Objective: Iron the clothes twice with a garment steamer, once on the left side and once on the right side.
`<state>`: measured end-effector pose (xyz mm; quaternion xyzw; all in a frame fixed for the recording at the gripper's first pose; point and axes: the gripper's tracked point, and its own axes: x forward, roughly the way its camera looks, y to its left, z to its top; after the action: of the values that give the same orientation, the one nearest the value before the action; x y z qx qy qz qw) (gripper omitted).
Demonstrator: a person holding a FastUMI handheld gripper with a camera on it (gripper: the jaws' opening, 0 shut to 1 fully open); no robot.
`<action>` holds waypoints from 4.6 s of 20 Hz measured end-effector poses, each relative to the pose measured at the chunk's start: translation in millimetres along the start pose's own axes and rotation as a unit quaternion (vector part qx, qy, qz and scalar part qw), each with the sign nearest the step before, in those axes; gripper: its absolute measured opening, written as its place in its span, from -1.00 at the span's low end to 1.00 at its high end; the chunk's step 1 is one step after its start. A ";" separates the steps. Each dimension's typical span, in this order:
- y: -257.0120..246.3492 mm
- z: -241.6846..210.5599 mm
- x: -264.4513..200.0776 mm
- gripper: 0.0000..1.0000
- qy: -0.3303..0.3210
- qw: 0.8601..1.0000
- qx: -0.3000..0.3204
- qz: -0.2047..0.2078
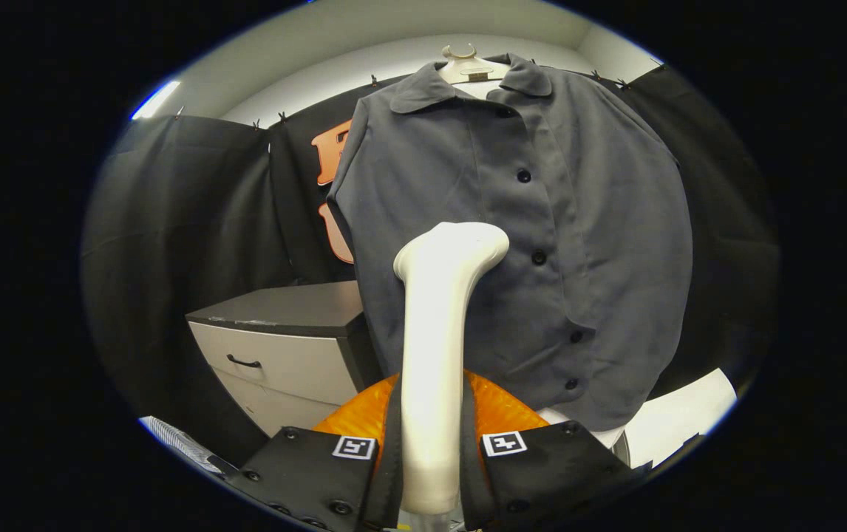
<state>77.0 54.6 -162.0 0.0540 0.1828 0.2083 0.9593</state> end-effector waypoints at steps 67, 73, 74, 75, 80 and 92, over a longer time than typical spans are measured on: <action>-151.7 48.0 -32.1 -0.23 -0.048 0.994 -0.017 -0.100; -156.0 8.1 -37.4 -0.22 -0.017 0.995 -0.007 -0.102; -158.3 3.1 -39.0 -0.22 -0.013 0.995 -0.004 -0.103; -159.2 -1.7 -40.9 -0.22 -0.009 0.995 -0.001 -0.104; -166.1 -21.5 -45.2 -0.23 0.009 0.994 0.004 -0.109; -149.8 6.7 -77.4 -0.22 -0.024 0.993 -0.012 -0.115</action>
<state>70.8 -114.0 -157.3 0.0261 0.1624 0.0976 0.9815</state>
